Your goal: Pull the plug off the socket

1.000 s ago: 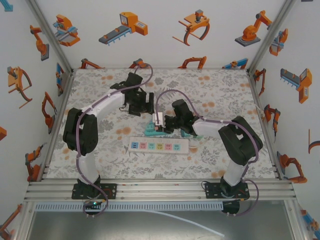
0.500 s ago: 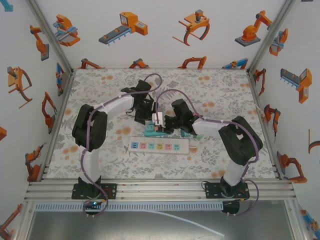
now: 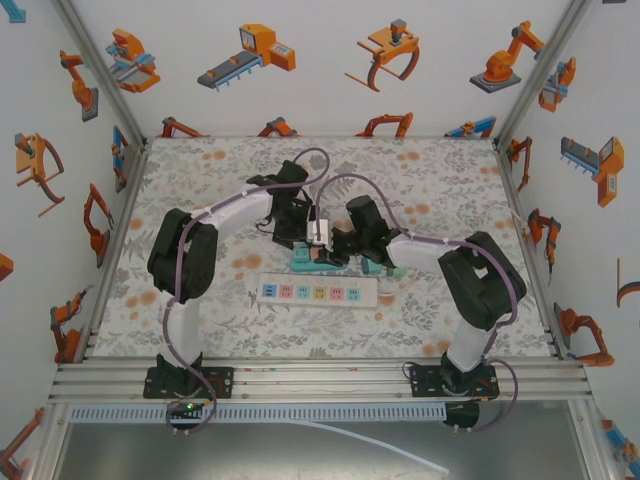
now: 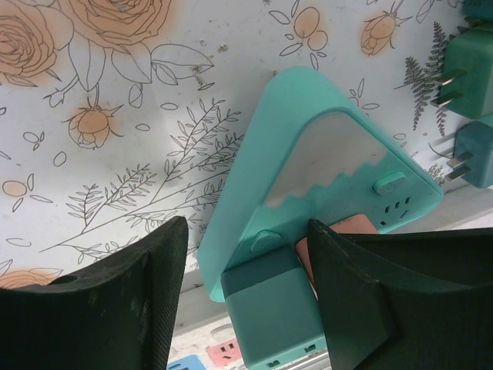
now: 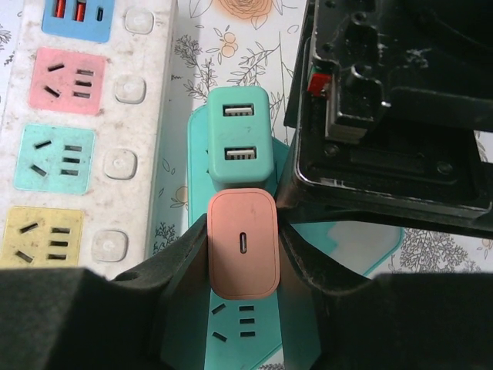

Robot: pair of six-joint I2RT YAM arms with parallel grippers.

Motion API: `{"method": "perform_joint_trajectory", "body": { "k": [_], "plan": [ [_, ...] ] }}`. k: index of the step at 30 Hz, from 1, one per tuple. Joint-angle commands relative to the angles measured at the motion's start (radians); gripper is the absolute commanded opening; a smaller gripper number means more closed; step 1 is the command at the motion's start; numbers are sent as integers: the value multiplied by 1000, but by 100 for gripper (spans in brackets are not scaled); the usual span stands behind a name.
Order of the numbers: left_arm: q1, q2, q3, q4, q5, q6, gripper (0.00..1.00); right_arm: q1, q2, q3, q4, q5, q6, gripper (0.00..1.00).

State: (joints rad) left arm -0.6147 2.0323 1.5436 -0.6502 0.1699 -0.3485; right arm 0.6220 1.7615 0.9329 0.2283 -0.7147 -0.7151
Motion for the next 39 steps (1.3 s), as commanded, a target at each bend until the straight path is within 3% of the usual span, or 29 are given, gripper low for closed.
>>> {"method": "perform_joint_trajectory", "body": {
  "k": [1,6,12,21,28,35,39],
  "plan": [
    [-5,48,9,-50,-38,1,60,-11,-7,80,55,-35,28,22],
    [-4,35,13,-54,-59,-6,60,-11,-13,76,23,-29,13,22],
    [-5,39,13,-55,-73,-7,60,-22,6,124,38,-24,213,20],
    [-5,41,13,-60,-106,-7,60,4,-4,128,-30,-71,101,18],
    [-5,51,14,-63,-133,-10,60,64,-49,159,-227,16,-166,18],
    [-4,50,14,-62,-142,-14,60,51,-79,123,-80,-46,-8,20],
    [-5,48,16,-63,-149,-13,60,58,-76,138,-148,2,-70,18]
  ]
}}
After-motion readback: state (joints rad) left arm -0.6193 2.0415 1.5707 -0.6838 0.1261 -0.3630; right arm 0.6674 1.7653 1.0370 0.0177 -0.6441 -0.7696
